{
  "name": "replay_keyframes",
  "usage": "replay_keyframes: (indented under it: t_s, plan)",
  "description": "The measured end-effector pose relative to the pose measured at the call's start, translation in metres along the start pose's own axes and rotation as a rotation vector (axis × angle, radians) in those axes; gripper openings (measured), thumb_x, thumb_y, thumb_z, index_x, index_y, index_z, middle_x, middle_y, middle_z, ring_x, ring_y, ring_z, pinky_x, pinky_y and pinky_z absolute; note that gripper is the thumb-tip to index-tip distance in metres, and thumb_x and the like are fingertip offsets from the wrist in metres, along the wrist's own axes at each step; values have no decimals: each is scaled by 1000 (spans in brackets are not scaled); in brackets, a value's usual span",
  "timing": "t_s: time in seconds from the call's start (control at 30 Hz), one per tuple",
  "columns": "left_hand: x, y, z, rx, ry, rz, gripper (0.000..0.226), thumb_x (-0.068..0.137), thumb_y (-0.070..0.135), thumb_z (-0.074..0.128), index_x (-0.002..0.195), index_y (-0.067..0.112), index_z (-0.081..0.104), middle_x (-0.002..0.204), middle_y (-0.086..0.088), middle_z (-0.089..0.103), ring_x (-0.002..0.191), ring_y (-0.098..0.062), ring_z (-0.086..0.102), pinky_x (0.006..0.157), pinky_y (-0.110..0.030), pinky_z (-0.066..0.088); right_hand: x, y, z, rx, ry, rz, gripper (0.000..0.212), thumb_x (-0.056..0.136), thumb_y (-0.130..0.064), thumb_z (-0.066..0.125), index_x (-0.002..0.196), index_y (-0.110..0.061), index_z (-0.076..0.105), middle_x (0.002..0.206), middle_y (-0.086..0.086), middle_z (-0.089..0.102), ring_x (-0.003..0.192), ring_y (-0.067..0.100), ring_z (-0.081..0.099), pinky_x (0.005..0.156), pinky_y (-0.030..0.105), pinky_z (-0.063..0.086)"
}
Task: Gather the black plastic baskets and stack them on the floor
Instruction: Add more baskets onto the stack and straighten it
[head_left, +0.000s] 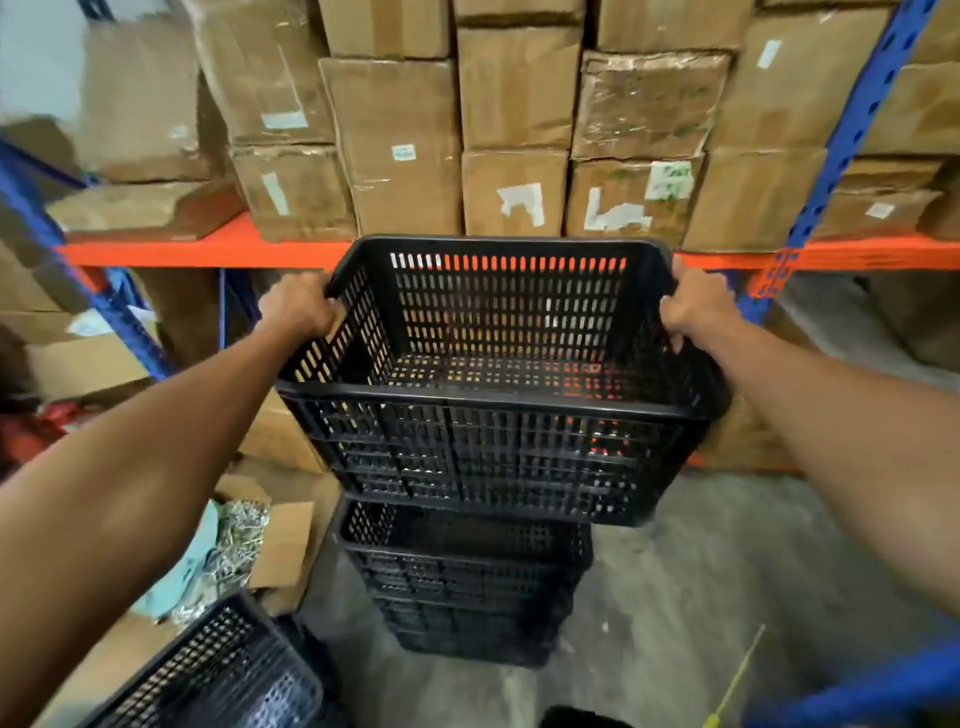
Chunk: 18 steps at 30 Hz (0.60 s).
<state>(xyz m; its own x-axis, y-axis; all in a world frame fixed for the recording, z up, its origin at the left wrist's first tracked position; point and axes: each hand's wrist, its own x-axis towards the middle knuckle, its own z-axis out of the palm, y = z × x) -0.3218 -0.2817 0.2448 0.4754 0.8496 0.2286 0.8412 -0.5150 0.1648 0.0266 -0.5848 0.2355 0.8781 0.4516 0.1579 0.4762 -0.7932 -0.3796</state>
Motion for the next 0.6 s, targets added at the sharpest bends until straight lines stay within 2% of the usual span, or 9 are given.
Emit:
replay_keyframes:
  t_s: [0.13, 0.2, 0.27, 0.33, 0.4, 0.5, 0.6]
  plan:
    - [-3, -23, 20, 47, -11, -20, 35, 87, 33, 50, 120, 24, 58, 112, -22, 66, 103, -43, 65, 83, -46, 53, 0, -15, 26, -26, -8, -10, 50, 90, -22, 55, 139, -19, 43, 127, 24, 57, 121, 42, 54, 97, 45, 49]
    - [-3, -29, 34, 52, -26, -36, 36, 89, 33, 51, 122, 23, 58, 113, -23, 66, 104, -44, 65, 84, -47, 53, -1, -17, 41, -21, -9, 4, 57, 91, -23, 54, 145, -27, 37, 127, 23, 56, 121, 41, 54, 96, 46, 49]
    - [0, -36, 51, 63, -27, -39, 39, 90, 32, 51, 128, 24, 55, 115, -24, 65, 104, -45, 64, 84, -46, 53, -2, -18, 57, 4, -10, 37, 63, 92, -25, 54, 149, -35, 30, 128, 22, 56, 121, 40, 55, 95, 47, 48]
    - [2, -43, 69, 84, -53, -28, 47, 92, 30, 50, 139, 28, 45, 116, -23, 65, 105, -44, 64, 81, -43, 52, -4, -17, 79, 18, -21, 47, 66, 93, -26, 53, 151, -36, 25, 127, 21, 58, 120, 40, 55, 96, 46, 48]
    - [7, -50, 88, 68, -87, -29, 48, 93, 27, 49, 141, 30, 43, 114, -20, 65, 103, -42, 64, 77, -41, 51, -7, -15, 102, 34, -40, 77, 67, 93, -27, 53, 152, -37, 23, 125, 21, 59, 118, 40, 56, 95, 45, 48]
    - [12, -58, 108, 24, -137, -44, 42, 94, 24, 48, 136, 24, 48, 113, -20, 66, 101, -42, 64, 84, -44, 54, -12, -12, 129, 37, -38, 110, 67, 93, -28, 53, 152, -39, 22, 121, 22, 59, 113, 41, 58, 93, 45, 49]
    - [13, -67, 126, 16, -187, -56, 45, 94, 23, 48, 139, 24, 43, 109, -21, 67, 97, -41, 65, 82, -46, 56, -16, -12, 154, 25, -45, 121, 67, 93, -28, 53, 151, -40, 22, 118, 24, 59, 110, 43, 59, 92, 47, 49]
